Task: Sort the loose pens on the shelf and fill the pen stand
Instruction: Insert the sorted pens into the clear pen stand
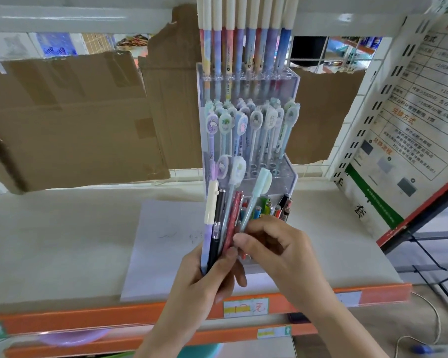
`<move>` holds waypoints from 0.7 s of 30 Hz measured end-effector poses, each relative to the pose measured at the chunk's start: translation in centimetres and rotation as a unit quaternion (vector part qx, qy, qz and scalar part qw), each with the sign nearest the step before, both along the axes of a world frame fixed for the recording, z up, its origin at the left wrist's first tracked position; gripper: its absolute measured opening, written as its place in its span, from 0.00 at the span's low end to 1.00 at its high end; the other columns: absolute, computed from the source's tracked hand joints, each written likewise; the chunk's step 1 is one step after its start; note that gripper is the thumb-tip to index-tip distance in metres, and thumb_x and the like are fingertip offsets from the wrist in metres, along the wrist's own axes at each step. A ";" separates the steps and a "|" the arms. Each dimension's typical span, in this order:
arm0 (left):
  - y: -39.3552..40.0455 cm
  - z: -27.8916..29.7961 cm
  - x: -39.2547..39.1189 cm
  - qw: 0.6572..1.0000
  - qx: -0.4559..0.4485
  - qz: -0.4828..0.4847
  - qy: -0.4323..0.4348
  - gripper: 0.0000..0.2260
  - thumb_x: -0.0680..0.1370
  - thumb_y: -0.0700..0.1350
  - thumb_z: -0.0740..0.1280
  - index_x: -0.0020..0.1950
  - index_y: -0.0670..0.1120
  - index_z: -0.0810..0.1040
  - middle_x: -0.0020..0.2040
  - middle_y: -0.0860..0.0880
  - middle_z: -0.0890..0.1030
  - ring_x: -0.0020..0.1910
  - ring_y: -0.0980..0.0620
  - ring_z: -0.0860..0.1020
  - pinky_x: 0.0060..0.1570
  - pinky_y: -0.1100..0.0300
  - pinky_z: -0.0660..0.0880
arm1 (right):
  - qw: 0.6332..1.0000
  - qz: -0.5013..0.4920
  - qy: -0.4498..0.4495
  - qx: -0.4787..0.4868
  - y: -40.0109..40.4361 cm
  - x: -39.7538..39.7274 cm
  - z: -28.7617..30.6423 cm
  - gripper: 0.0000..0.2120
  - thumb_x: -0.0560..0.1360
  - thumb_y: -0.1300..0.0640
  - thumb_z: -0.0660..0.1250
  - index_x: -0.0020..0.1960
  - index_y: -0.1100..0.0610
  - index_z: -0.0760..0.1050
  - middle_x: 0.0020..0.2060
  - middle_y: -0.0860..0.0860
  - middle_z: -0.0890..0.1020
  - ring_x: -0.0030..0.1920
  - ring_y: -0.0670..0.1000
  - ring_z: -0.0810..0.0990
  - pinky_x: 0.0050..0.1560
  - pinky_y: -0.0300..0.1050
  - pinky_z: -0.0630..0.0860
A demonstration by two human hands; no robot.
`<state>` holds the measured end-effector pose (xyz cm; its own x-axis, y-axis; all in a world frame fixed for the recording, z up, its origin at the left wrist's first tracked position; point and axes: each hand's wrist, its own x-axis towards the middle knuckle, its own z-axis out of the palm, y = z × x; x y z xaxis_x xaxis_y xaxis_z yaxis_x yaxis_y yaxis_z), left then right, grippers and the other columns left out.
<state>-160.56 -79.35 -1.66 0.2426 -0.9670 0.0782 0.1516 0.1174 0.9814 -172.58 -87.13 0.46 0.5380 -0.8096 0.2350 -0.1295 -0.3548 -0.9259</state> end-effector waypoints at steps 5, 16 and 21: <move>-0.4 1.2 0.2 1.000 -0.010 0.021 -0.003 0.16 0.75 0.46 0.60 0.35 0.34 0.72 0.21 0.50 0.72 0.18 0.56 0.59 0.21 0.68 0.57 | 0.997 0.064 0.027 0.023 -1.4 0.2 2.1 0.07 0.74 0.60 0.69 0.37 0.53 0.79 0.28 0.47 0.79 0.29 0.43 0.75 0.33 0.35 0.71; -1.7 2.1 1.7 0.988 -0.011 0.150 -0.023 0.18 0.76 0.50 0.61 0.30 0.42 0.69 0.20 0.51 0.64 0.19 0.55 0.57 0.20 0.67 0.54 | 0.951 -0.198 0.021 -0.235 -8.3 3.0 5.8 0.05 0.75 0.58 0.68 0.42 0.58 0.79 0.34 0.41 0.75 0.31 0.40 0.72 0.35 0.28 0.69; -1.2 2.2 1.7 0.990 -0.012 0.136 -0.025 0.17 0.76 0.49 0.61 0.30 0.43 0.69 0.21 0.50 0.65 0.19 0.55 0.57 0.20 0.67 0.55 | 0.940 -0.178 0.100 -0.275 -9.5 4.6 4.7 0.07 0.76 0.60 0.68 0.43 0.64 0.78 0.36 0.51 0.77 0.33 0.48 0.72 0.38 0.41 0.73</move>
